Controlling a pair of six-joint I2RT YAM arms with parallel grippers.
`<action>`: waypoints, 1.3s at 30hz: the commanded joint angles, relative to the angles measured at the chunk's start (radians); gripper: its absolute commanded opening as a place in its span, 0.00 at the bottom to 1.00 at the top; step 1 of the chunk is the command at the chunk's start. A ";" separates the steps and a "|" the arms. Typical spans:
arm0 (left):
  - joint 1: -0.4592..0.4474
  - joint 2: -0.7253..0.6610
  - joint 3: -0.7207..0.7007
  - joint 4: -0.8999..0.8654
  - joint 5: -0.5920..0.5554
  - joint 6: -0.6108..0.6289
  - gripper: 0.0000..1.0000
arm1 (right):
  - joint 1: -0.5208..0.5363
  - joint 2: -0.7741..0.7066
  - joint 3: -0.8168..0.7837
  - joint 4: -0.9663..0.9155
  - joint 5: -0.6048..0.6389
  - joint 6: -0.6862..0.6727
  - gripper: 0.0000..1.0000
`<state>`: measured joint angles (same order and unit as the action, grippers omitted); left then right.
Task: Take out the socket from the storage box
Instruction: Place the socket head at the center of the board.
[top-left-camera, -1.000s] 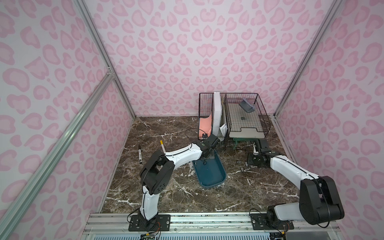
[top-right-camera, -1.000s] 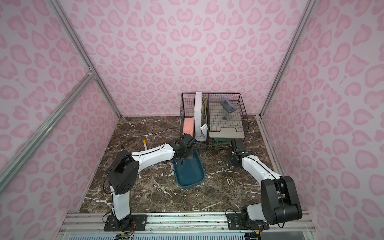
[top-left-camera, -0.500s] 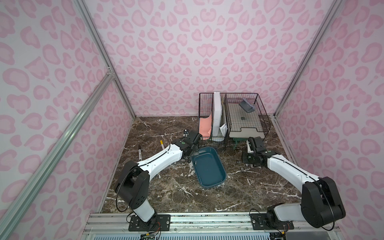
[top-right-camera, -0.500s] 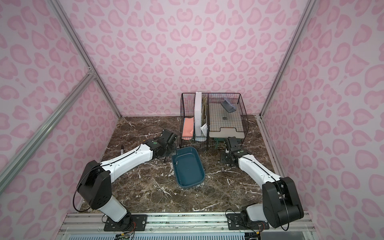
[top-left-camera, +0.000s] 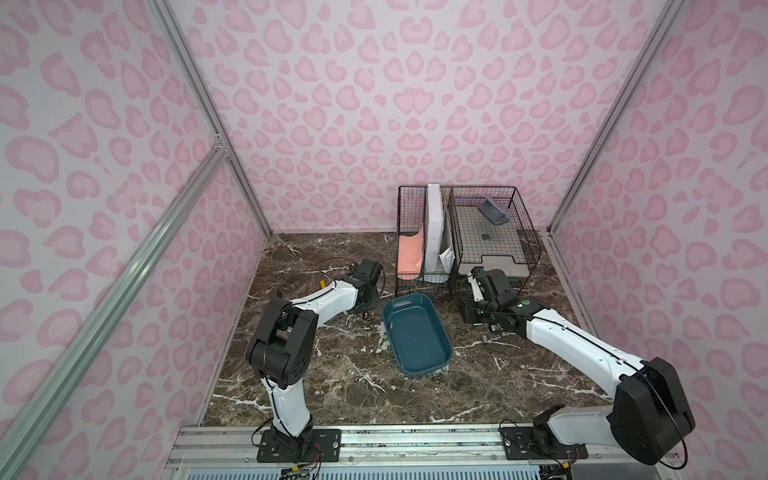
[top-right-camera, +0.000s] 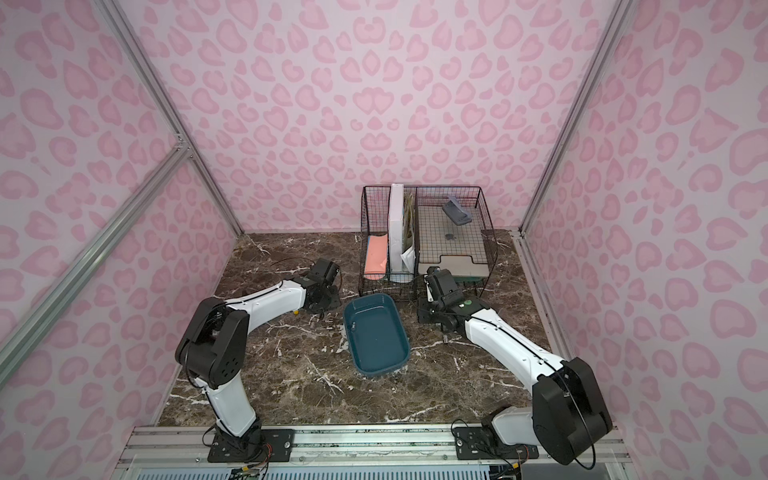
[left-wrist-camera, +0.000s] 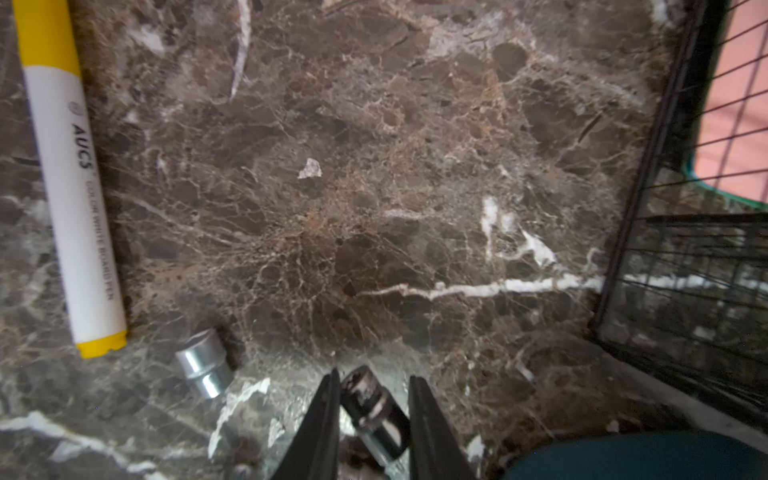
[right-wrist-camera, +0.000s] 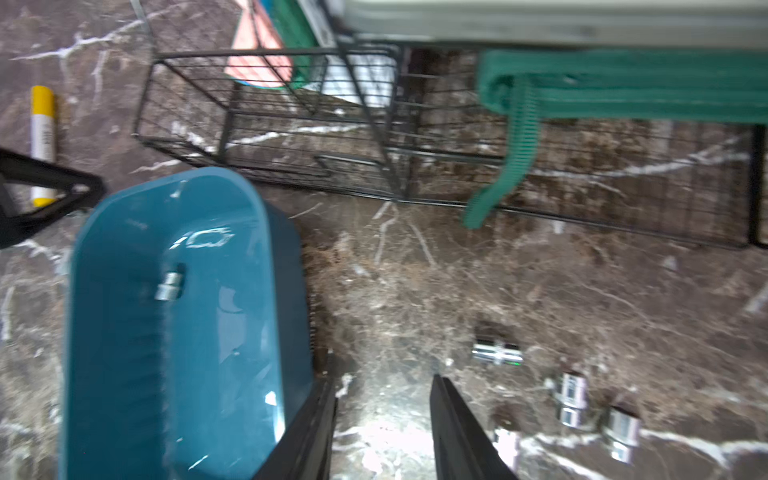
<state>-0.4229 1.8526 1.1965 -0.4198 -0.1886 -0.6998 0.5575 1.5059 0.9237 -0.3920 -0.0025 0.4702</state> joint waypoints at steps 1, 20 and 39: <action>0.013 0.020 0.003 0.042 0.020 0.004 0.15 | 0.042 0.003 0.025 0.028 -0.031 0.041 0.43; 0.030 0.036 -0.039 0.069 0.028 -0.021 0.30 | 0.177 0.164 0.112 0.094 -0.100 0.120 0.43; 0.037 -0.198 -0.085 -0.009 0.001 0.008 0.41 | 0.259 0.490 0.379 0.026 -0.080 0.177 0.44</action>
<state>-0.3901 1.6833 1.1202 -0.3939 -0.1745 -0.7036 0.8047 1.9652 1.2739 -0.3630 -0.0883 0.6250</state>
